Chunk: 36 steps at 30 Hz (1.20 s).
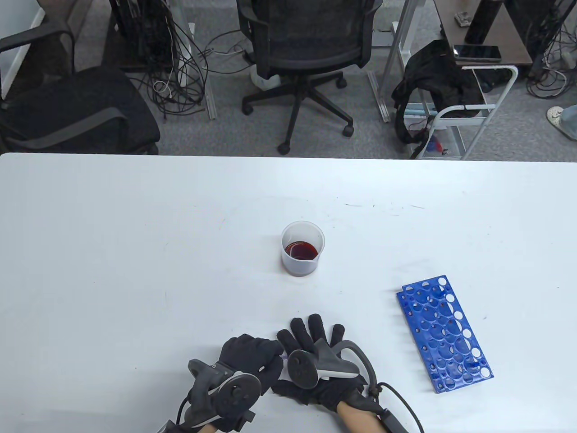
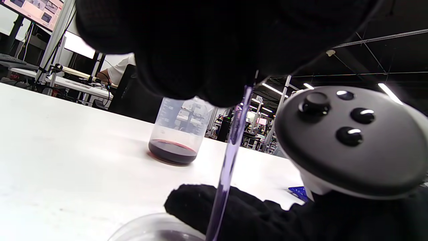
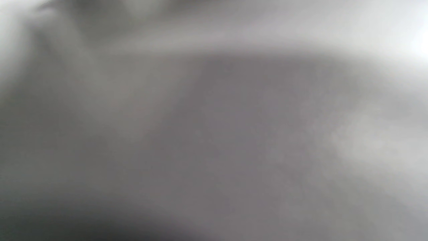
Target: Dip glass rod and spread liquid on culture dish
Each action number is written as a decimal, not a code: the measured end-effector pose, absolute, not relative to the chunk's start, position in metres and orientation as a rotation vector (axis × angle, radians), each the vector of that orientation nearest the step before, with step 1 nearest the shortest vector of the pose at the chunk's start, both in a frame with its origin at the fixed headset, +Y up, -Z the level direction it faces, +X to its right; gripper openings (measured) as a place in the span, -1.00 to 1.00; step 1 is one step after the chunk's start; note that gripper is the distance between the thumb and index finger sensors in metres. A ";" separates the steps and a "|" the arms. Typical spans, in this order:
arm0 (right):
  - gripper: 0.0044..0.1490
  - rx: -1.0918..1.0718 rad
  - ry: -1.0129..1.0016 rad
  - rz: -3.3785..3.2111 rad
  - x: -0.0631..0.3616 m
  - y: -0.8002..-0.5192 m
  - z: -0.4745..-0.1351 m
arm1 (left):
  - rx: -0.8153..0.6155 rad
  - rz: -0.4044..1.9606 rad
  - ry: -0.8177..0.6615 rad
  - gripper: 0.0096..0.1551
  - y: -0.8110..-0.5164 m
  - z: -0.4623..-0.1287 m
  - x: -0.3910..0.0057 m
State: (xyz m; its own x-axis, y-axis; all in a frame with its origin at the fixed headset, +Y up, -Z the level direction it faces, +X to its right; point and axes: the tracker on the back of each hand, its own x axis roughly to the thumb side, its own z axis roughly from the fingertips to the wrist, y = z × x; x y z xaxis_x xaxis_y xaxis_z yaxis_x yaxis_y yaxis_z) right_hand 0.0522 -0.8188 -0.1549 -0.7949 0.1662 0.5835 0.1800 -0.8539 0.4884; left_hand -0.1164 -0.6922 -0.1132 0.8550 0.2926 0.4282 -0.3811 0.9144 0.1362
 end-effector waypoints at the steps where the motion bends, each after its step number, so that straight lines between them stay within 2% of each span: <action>1: 0.34 -1.004 -0.847 -2.846 0.052 -0.819 -0.155 | 0.235 0.339 -0.413 -0.61 -0.688 -0.114 -0.117; 8: 0.34 -1.002 -0.847 -2.846 0.052 -0.819 -0.155 | 0.355 0.365 -0.387 -0.62 -0.632 -0.140 -0.125; 13: 0.34 -1.003 -0.849 -2.847 0.052 -0.819 -0.155 | 0.464 0.332 -0.364 -0.63 -0.591 -0.182 -0.112; 16: 0.34 -1.002 -0.848 -2.847 0.052 -0.819 -0.155 | 0.493 0.302 -0.351 -0.64 -0.580 -0.210 -0.095; 20: 0.34 -1.002 -0.850 -2.849 0.053 -0.819 -0.155 | 0.415 0.245 -0.333 -0.64 -0.589 -0.250 -0.069; 26: 0.34 -1.003 -0.851 -2.849 0.053 -0.819 -0.155 | 0.270 0.201 -0.301 -0.65 -0.629 -0.297 -0.043; 31: 0.34 -1.003 -0.851 -2.849 0.053 -0.819 -0.155 | 0.190 0.161 -0.275 -0.65 -0.655 -0.314 -0.038; 36: 0.34 -1.003 -0.851 -2.849 0.053 -0.819 -0.155 | 0.165 0.137 -0.262 -0.65 -0.665 -0.321 -0.039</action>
